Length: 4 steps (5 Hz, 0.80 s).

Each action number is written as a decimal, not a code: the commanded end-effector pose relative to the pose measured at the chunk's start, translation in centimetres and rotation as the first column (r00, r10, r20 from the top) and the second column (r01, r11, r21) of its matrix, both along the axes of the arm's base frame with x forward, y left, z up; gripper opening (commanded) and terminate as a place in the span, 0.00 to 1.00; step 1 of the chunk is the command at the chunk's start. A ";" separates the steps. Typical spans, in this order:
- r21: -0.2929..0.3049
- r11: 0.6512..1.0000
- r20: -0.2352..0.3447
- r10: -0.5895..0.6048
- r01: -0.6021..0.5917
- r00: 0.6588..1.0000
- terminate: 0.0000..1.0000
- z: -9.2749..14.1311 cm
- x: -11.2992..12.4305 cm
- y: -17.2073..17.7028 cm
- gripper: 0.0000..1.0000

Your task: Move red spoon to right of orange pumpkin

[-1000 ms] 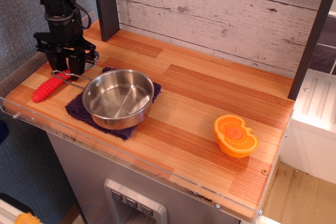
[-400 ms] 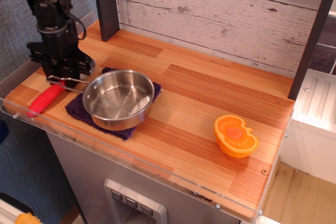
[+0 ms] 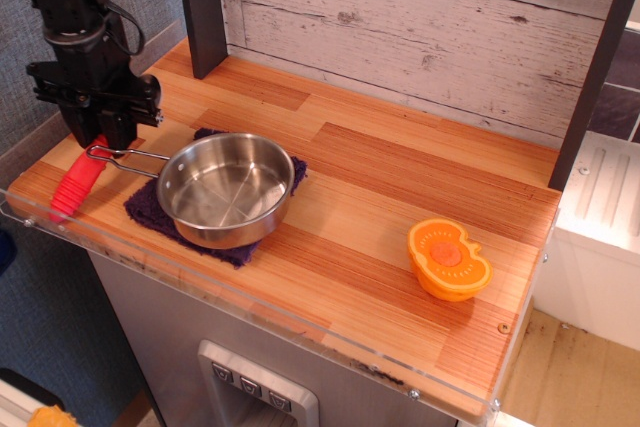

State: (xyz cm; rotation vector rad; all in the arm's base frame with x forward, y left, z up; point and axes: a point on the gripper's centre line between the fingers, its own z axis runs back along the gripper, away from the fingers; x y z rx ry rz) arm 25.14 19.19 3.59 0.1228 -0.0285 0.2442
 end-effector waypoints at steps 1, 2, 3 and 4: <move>0.043 0.996 -0.005 0.084 -0.084 0.996 0.00 0.3 -2.0 2.1 0.00; 0.079 0.992 0.012 0.102 -0.103 0.995 0.00 -0.3 -2.0 2.8 0.00; 0.128 0.982 0.039 0.132 -0.136 0.991 0.00 -0.3 -3.0 3.6 0.00; 0.153 0.974 0.088 0.154 -0.166 0.984 0.00 2.3 -3.9 4.0 0.00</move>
